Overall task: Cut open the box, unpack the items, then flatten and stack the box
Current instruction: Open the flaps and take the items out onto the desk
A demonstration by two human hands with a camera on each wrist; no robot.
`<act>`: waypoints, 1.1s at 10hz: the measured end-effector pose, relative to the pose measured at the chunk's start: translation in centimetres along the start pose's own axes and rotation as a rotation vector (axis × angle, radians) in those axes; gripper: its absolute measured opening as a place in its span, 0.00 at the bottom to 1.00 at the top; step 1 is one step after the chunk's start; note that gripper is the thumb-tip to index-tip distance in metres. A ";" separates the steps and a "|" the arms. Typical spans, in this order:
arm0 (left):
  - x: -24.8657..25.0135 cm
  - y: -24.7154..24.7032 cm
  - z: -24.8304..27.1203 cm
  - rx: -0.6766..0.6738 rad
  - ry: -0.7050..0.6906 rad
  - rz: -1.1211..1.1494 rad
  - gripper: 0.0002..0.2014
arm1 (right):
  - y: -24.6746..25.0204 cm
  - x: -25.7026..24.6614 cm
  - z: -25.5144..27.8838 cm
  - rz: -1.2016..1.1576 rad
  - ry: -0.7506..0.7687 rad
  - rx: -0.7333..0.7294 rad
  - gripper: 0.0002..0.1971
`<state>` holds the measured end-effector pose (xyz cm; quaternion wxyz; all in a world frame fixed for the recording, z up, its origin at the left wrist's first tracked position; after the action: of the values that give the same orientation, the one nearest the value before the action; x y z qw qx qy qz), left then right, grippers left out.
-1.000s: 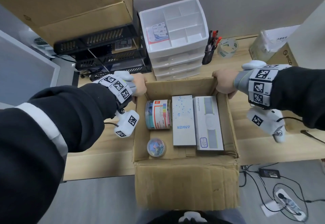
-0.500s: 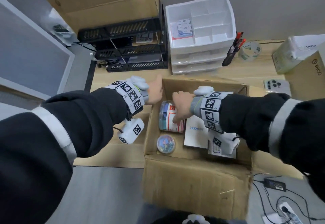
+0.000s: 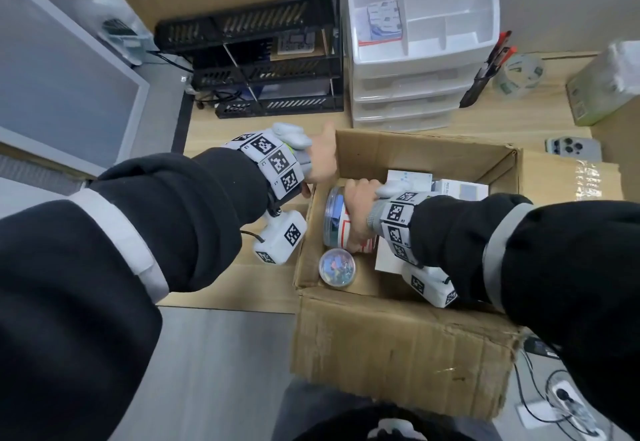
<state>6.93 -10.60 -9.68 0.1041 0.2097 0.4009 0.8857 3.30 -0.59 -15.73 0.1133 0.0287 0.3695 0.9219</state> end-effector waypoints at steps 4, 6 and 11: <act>1.8 1.1 1.5 -0.062 -0.129 0.048 0.19 | 6.0 4.5 6.5 -0.291 0.164 0.141 0.50; 3.2 5.7 4.2 0.029 -0.236 -0.016 0.23 | 9.2 8.7 10.9 -0.846 0.367 0.289 0.56; -1.1 5.5 8.0 -0.518 -0.168 1.128 0.27 | 15.3 2.6 9.8 -1.054 0.562 0.457 0.56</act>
<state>11.46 -9.29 -1.16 -0.3009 0.4260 -0.0089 0.8532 -0.80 -4.10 1.87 0.4412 -0.3761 0.5370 0.6128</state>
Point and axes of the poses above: each hand's wrist, its own z-axis away from the middle knuckle, its own y-axis out of the back of the hand, x = y × z, the point moved 10 cm from there along -z, towards the middle knuckle, and after that the axes turned 6 degrees about -x, right-handed, at the moved point
